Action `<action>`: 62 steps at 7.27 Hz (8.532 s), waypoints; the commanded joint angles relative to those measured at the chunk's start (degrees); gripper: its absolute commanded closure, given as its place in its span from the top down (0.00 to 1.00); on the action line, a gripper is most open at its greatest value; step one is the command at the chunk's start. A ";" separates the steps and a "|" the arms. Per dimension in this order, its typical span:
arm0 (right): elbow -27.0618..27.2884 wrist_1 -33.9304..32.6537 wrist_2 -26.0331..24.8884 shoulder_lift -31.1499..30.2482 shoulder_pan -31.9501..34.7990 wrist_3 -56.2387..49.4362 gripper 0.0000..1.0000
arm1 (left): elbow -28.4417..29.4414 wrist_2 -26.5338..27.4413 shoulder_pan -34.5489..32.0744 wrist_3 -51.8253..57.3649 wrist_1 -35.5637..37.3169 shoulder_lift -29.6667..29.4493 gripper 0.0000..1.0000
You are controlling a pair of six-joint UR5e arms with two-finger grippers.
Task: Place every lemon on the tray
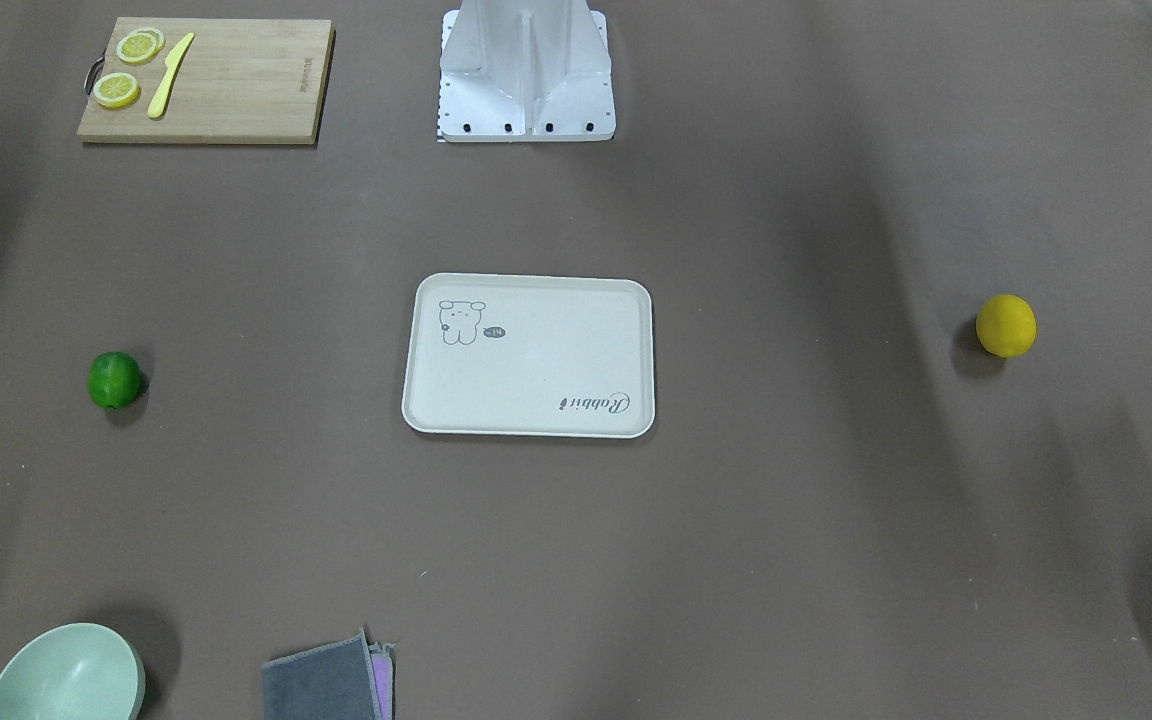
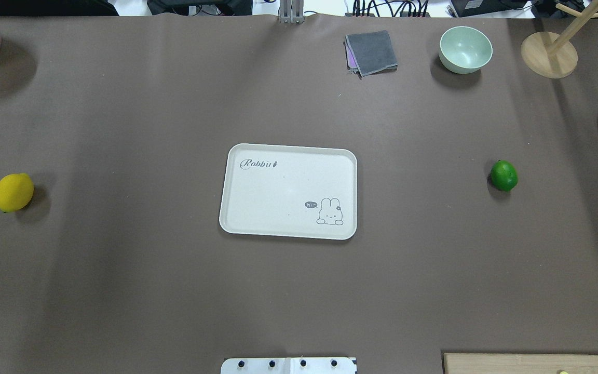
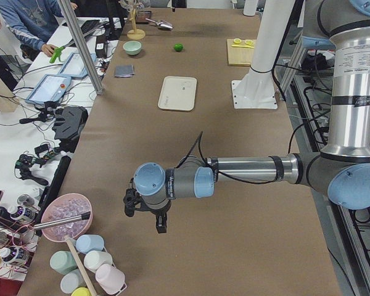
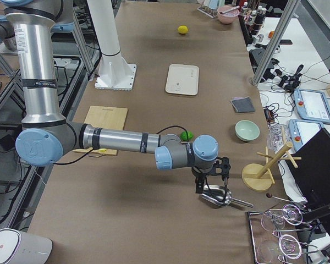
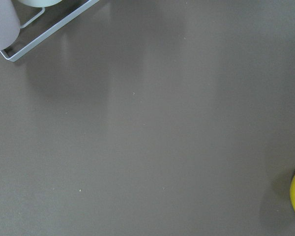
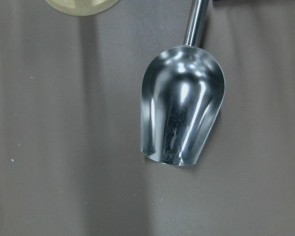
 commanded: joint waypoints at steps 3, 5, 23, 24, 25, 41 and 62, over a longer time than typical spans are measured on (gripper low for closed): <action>1.48 -0.61 -0.54 0.09 -0.19 -0.01 1.00 | 0.21 0.00 0.03 0.02 -0.04 0.00 0.98; 3.15 -3.23 -0.63 0.17 -0.72 0.08 1.00 | 0.21 0.09 0.04 -0.06 1.61 -0.17 0.98; 4.74 -6.50 -6.69 13.36 -22.95 18.25 1.00 | -3.74 3.43 23.56 -38.59 -14.49 -5.64 0.96; 4.74 -6.50 -6.60 13.36 -23.74 18.44 1.00 | -3.65 5.60 26.03 -42.39 -18.89 -4.84 0.96; 4.74 -6.50 -6.60 13.36 -24.88 18.79 1.00 | -3.65 7.45 28.14 -43.90 -22.33 -3.27 0.96; 4.92 -1.67 -6.43 9.14 -32.10 24.77 0.46 | -0.83 12.83 36.95 -52.71 -42.75 3.06 0.93; 1.76 -10.99 -12.57 38.57 -47.29 51.66 0.25 | -11.74 14.75 48.19 -71.93 6.22 -40.69 0.00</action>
